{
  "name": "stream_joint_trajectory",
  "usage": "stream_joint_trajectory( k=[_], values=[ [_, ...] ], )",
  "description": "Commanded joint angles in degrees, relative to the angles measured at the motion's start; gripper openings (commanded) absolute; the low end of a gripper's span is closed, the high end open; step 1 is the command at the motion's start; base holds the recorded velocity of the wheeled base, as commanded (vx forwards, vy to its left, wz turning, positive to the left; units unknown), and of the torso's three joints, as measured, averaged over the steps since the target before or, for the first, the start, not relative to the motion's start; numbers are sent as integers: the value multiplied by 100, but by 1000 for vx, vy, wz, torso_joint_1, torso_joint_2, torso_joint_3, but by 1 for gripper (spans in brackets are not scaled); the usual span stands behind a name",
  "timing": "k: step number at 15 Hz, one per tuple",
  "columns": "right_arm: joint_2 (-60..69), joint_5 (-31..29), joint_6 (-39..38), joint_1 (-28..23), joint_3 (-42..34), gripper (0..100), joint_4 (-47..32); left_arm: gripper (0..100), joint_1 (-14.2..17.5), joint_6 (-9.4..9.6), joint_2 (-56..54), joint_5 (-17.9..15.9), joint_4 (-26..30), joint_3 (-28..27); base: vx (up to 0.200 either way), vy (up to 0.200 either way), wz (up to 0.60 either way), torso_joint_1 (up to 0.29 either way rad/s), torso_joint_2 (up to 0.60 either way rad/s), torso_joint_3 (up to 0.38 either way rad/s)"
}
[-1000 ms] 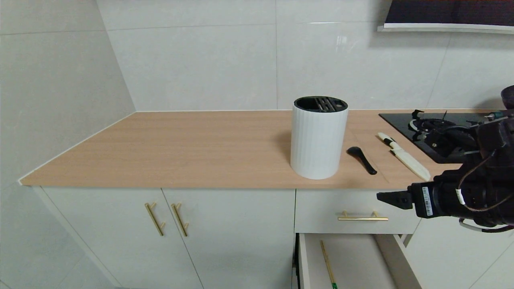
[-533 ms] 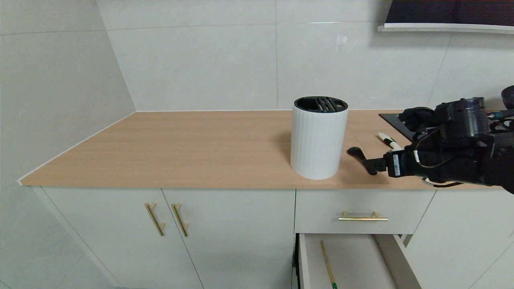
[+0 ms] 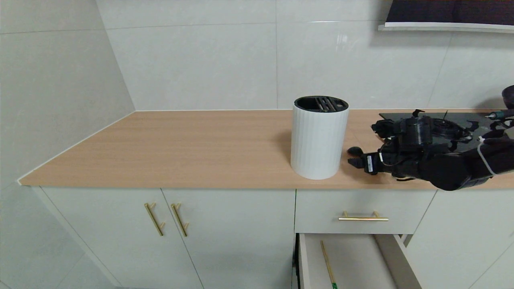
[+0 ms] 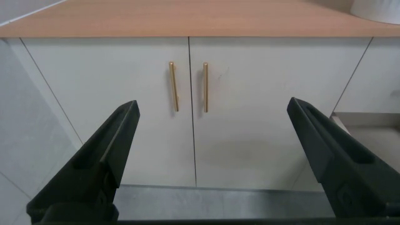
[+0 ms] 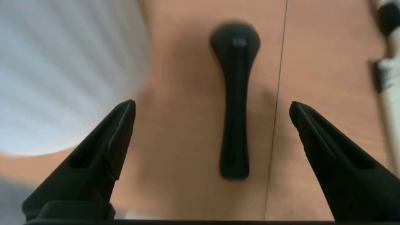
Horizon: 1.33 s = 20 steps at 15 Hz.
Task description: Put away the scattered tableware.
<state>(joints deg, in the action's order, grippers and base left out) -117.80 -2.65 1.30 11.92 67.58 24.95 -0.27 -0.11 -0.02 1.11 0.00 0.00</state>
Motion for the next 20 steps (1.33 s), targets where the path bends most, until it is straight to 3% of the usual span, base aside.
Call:
stream_joint_trajectory(
  k=[1, 9, 10, 20],
  values=[
    [-349, -69, -7, -15, 115, 100, 1, 100, 0, -7, 2, 3, 0, 0, 0, 0, 0, 0, 0, 0],
    [-525, -105, -16, -120, 299, 100, 9, 100, 0, -7, 2, 3, 0, 0, 0, 0, 0, 0, 0, 0],
    [-534, -96, -16, -120, 308, 0, 18, 100, 0, 2, 2, 3, 0, 0, 0, 0, 0, 0, 0, 0],
    [-340, -96, -51, -138, 220, 0, -8, 100, 0, -7, 2, 3, 0, 0, 0, 0, 0, 0, 0, 0]
  ],
)
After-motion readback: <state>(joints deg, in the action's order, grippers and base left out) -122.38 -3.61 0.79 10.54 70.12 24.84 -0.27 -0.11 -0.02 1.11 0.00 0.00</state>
